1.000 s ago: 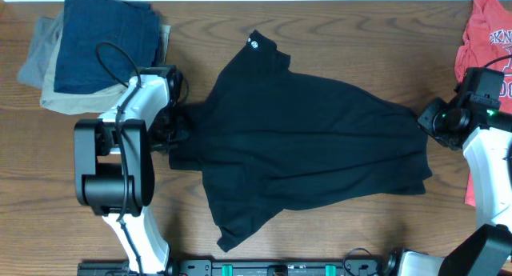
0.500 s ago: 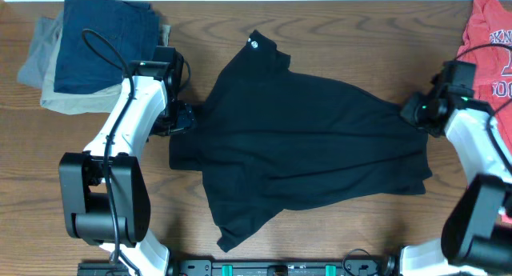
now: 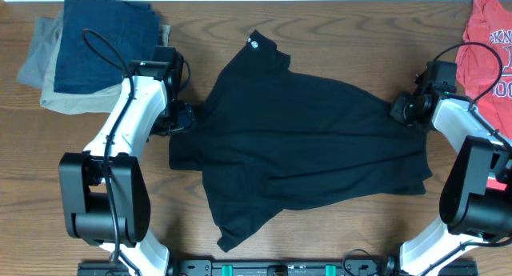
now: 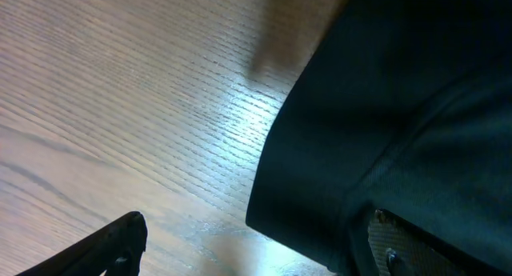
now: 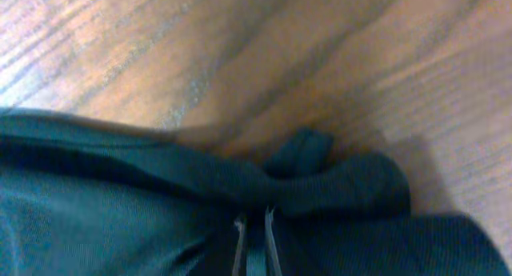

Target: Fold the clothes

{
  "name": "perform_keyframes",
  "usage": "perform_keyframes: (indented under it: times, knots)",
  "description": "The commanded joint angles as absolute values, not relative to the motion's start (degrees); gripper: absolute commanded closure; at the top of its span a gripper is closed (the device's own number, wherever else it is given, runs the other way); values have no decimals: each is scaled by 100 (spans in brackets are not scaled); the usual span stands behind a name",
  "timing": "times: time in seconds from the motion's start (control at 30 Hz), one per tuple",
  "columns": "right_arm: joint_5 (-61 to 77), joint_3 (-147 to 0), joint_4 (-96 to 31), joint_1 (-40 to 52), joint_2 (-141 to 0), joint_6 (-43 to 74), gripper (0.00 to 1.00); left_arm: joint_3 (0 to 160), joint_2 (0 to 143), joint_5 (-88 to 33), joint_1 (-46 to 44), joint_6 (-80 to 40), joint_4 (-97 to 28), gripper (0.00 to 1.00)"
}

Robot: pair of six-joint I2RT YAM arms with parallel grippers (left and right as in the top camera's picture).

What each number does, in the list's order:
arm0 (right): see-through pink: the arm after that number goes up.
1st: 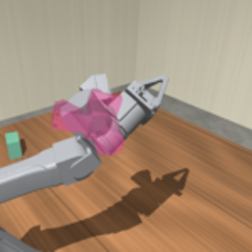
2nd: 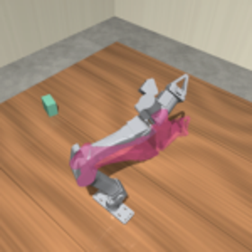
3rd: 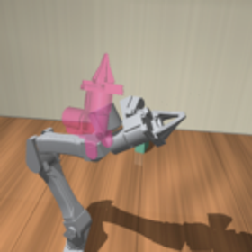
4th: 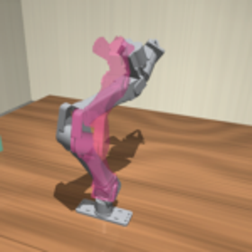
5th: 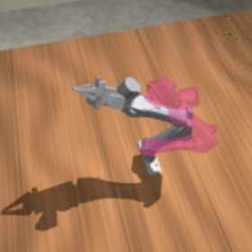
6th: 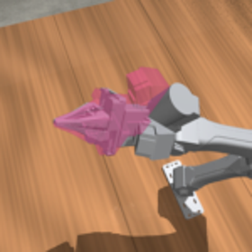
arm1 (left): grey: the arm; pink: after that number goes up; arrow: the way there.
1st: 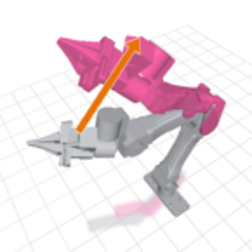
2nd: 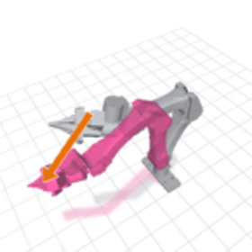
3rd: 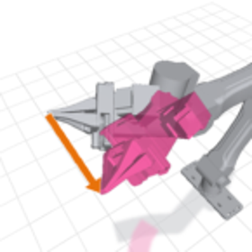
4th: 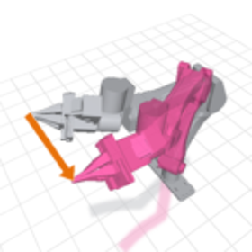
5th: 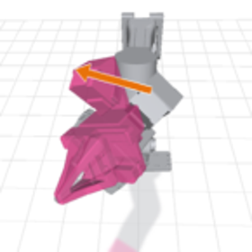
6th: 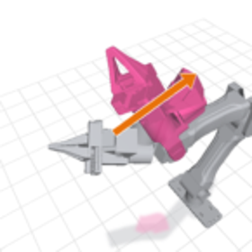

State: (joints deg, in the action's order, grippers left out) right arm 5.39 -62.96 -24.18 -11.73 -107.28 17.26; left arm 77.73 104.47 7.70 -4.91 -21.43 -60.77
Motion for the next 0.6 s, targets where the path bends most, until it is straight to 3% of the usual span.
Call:
perform_keyframes:
  times: [0.0,0.57]
  knots:
    - [445,-6429,-2292,-1127,-10930,1468,91,7791,10481,797,-486,-2178,-6077,10]
    - [176,-6438,-1411,-1122,-11758,1380,90,7791,10481,797,-486,-2178,-6077,10]
